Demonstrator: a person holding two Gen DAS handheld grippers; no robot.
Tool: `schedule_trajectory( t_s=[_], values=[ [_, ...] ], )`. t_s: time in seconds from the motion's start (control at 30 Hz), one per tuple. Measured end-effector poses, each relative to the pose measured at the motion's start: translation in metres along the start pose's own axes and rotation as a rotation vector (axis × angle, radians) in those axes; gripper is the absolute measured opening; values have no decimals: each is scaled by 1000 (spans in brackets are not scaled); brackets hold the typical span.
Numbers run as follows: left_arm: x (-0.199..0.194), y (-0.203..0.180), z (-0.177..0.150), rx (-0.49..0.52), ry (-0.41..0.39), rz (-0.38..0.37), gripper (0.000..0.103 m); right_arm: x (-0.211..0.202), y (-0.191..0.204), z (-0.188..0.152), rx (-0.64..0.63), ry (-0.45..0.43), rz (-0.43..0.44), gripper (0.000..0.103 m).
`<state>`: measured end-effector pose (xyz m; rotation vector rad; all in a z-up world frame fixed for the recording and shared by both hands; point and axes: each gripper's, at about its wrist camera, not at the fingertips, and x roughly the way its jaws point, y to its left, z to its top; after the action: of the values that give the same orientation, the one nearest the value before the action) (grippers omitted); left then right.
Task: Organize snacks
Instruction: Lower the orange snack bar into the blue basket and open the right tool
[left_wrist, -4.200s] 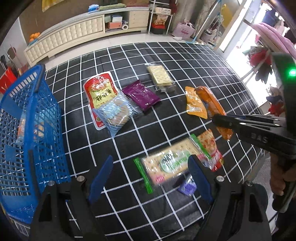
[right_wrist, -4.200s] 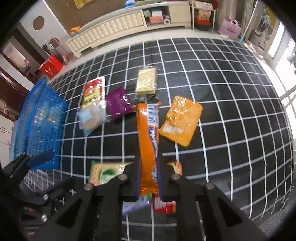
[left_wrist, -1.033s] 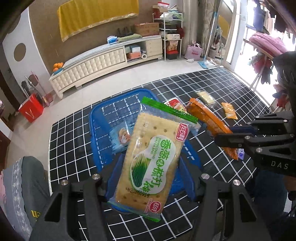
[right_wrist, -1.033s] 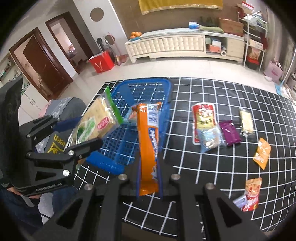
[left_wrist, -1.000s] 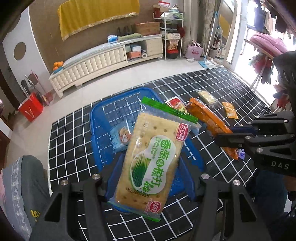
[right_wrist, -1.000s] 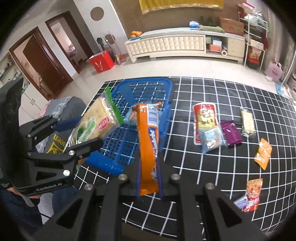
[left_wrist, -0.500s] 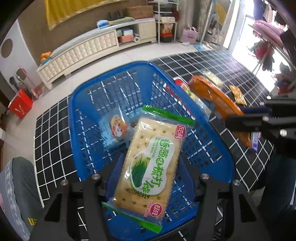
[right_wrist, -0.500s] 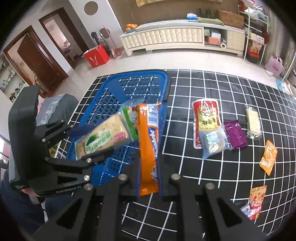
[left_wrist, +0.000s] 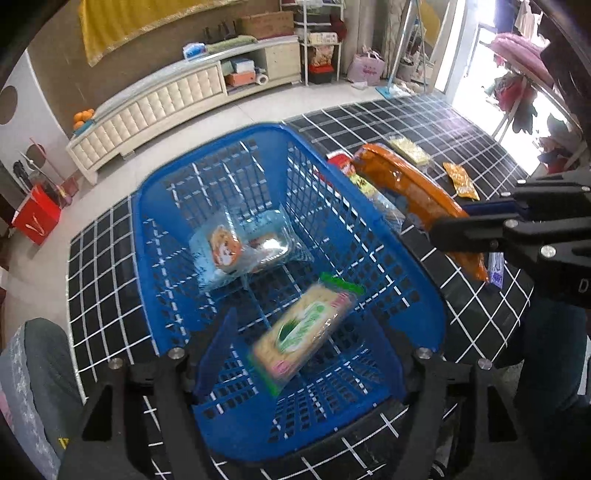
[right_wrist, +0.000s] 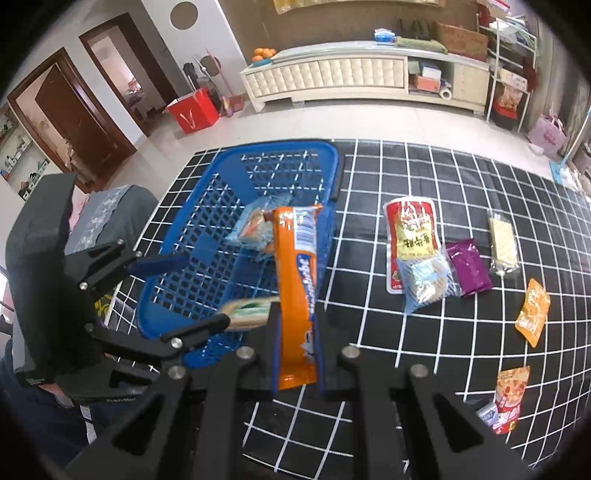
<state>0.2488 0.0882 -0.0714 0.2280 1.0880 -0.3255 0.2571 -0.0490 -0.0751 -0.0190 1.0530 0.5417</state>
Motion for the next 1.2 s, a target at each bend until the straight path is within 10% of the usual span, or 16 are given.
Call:
schedule_trajectory(
  t_s=[0.53,1.2],
  values=[
    [-69,45,-43,-173,-109,39,72,-6,71,6,-173,-5,-9,18],
    [-24,89,-66,-280,-65,17,72,101,104,28,-365,259,-29,18]
  ],
)
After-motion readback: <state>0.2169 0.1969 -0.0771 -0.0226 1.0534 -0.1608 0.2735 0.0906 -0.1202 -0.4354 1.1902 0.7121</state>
